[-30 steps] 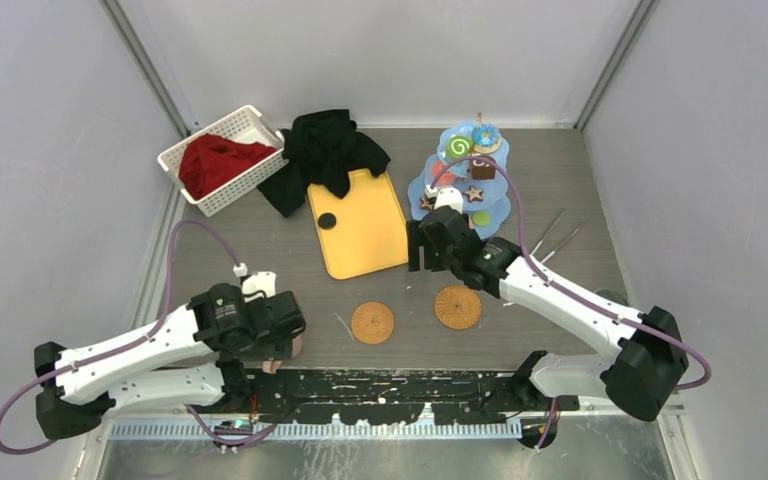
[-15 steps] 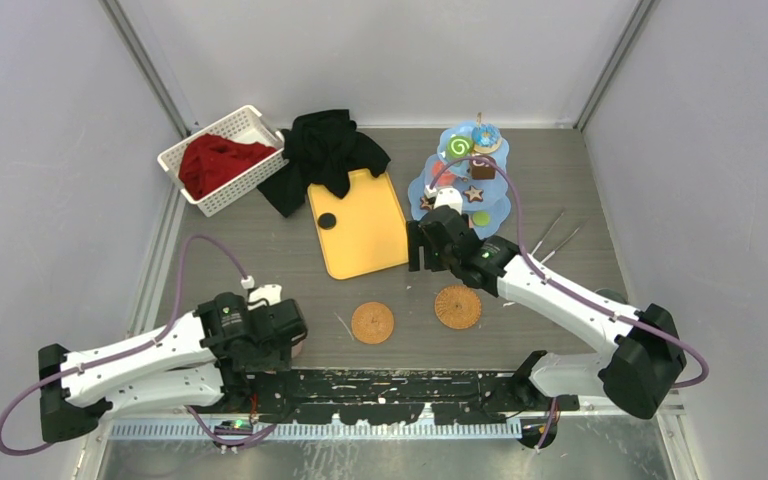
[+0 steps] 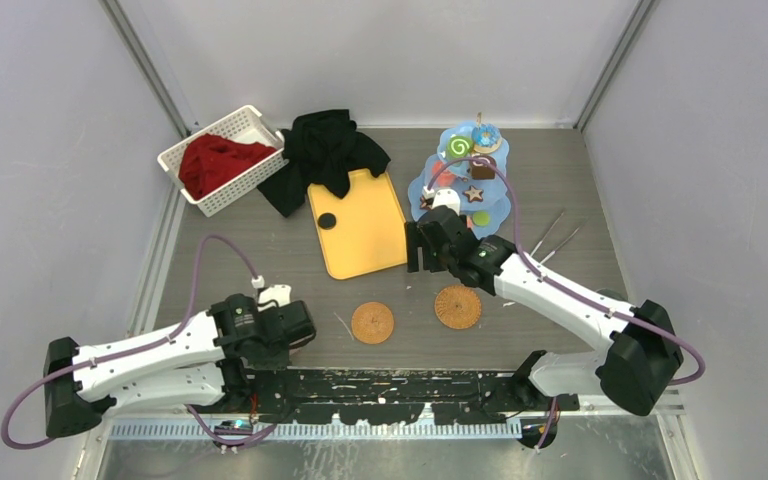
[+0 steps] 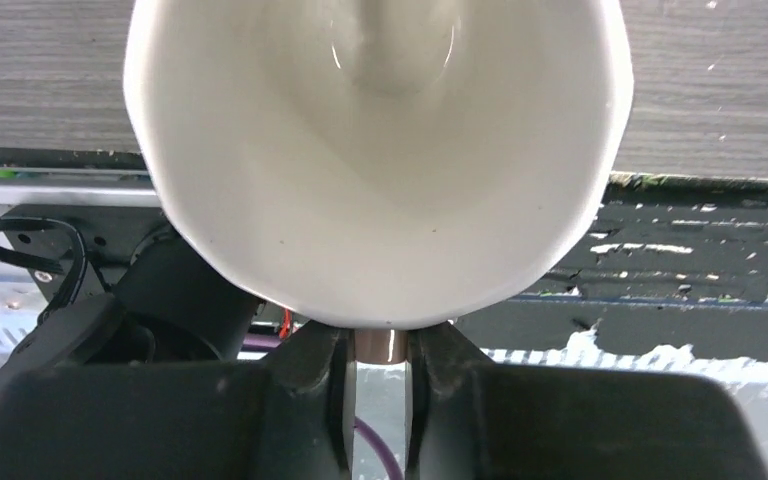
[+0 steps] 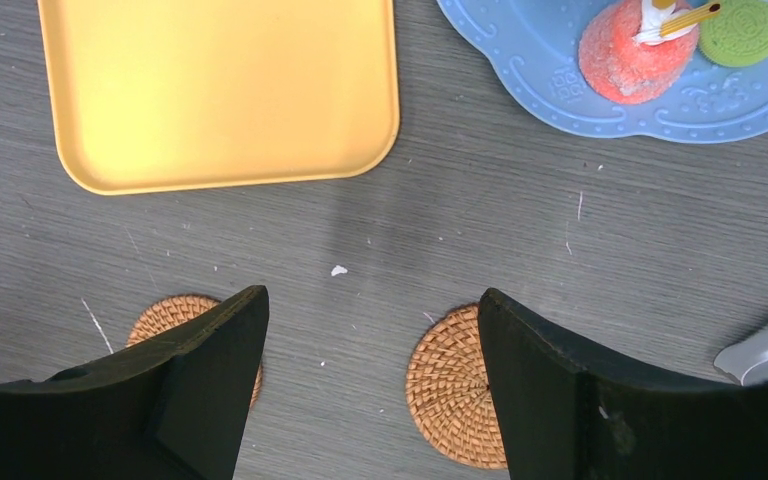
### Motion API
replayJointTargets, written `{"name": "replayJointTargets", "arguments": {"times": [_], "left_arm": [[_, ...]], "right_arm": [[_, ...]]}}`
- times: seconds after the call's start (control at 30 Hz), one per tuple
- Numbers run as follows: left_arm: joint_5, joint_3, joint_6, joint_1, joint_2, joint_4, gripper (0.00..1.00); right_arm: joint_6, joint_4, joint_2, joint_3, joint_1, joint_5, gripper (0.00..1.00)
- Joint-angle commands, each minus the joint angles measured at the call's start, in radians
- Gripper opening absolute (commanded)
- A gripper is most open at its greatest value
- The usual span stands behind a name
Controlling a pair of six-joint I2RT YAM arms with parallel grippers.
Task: Serve the afternoon tea
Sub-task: Pick up the cup at the center of the board, then place the cup on the coaster.
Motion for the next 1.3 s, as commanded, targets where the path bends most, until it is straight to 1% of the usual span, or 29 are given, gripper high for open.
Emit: {"name": "replayJointTargets", "arguments": {"times": [0.0,0.03,0.13,0.23,0.37,0.47,0.53,0.7,0.8,0.9,1.27], "left_arm": [[-0.092,0.045,0.033,-0.005,0.002,0.045,0.02],[-0.107,0.060,0.035,-0.005,0.008,0.033,0.00],[-0.130,0.122,0.070,-0.006,0.034,0.021,0.00],[-0.131,0.194,0.147,-0.011,0.085,0.059,0.00],[-0.180,0.347,0.258,-0.056,0.189,0.081,0.00],[-0.148,0.434,0.353,-0.075,0.278,0.145,0.00],[-0.109,0.460,0.402,-0.080,0.334,0.208,0.00],[-0.043,0.489,0.476,-0.085,0.465,0.339,0.00],[-0.016,0.491,0.505,-0.085,0.520,0.416,0.00],[-0.017,0.482,0.507,-0.086,0.560,0.436,0.00],[-0.023,0.413,0.484,-0.086,0.536,0.450,0.00]], "right_arm": [[-0.002,0.039,-0.014,0.042,-0.020,-0.023,0.81],[-0.003,0.037,-0.016,0.047,-0.025,-0.030,0.81],[-0.011,0.019,-0.033,0.060,-0.044,-0.022,0.81],[-0.022,-0.007,-0.060,0.071,-0.085,-0.003,0.81],[-0.027,-0.075,-0.086,0.108,-0.142,0.066,0.81],[-0.001,-0.123,-0.124,0.122,-0.186,0.130,0.82],[0.024,-0.150,-0.155,0.124,-0.225,0.176,0.85],[0.054,-0.186,-0.248,0.102,-0.289,0.252,0.88],[0.045,-0.180,-0.296,0.083,-0.308,0.253,0.89],[0.037,-0.191,-0.312,0.081,-0.313,0.248,0.88],[0.039,-0.182,-0.314,0.063,-0.313,0.230,0.88]]}}
